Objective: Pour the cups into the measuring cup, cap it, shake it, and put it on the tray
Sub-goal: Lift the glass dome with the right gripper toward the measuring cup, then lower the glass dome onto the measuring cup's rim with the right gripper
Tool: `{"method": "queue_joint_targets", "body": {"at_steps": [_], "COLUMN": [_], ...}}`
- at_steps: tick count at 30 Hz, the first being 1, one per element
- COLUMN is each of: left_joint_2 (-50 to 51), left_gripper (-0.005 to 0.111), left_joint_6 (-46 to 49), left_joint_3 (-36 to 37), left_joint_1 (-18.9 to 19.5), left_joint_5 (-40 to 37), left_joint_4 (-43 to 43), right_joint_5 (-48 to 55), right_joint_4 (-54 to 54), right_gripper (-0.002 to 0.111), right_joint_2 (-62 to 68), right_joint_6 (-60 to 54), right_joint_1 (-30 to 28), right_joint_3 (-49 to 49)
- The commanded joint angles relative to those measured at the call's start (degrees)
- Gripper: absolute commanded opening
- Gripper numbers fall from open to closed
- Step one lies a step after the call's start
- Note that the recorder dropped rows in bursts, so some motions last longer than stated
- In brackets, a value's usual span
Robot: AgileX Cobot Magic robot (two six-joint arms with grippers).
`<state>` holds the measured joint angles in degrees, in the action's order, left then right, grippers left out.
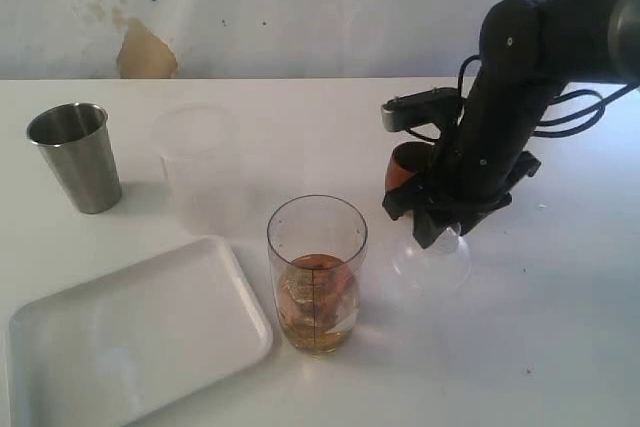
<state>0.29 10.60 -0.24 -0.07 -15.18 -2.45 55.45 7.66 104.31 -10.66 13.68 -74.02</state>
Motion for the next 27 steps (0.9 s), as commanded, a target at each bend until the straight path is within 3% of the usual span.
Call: {"method": "queue_joint_targets", "body": {"at_steps": [1, 6, 14, 27], "left_joint_2": [-0.29, -0.29, -0.29, -0.29], "left_gripper": [0.0, 0.0, 0.0, 0.0], "left_joint_6": [-0.09, -0.09, -0.09, -0.09], "left_joint_3": [0.24, 0.24, 0.24, 0.24], "left_joint_1": [-0.11, -0.11, -0.11, -0.11], "left_joint_5": [0.5, 0.5, 0.5, 0.5], "left_joint_4": [-0.05, -0.05, -0.05, -0.05], "right_joint_5": [4.39, 14.51, 14.51, 14.51], "right_joint_4": [-3.91, -4.65, -0.11, 7.09], "right_gripper": [0.0, 0.0, 0.0, 0.0], "right_joint_2": [-6.1, -11.51, -19.15, -21.85], "right_joint_6": [2.37, 5.17, 8.6, 9.6], "right_joint_1": [0.0, 0.0, 0.89, 10.73], "right_joint_3": [-0.58, -4.11, -6.08, -8.85]}}
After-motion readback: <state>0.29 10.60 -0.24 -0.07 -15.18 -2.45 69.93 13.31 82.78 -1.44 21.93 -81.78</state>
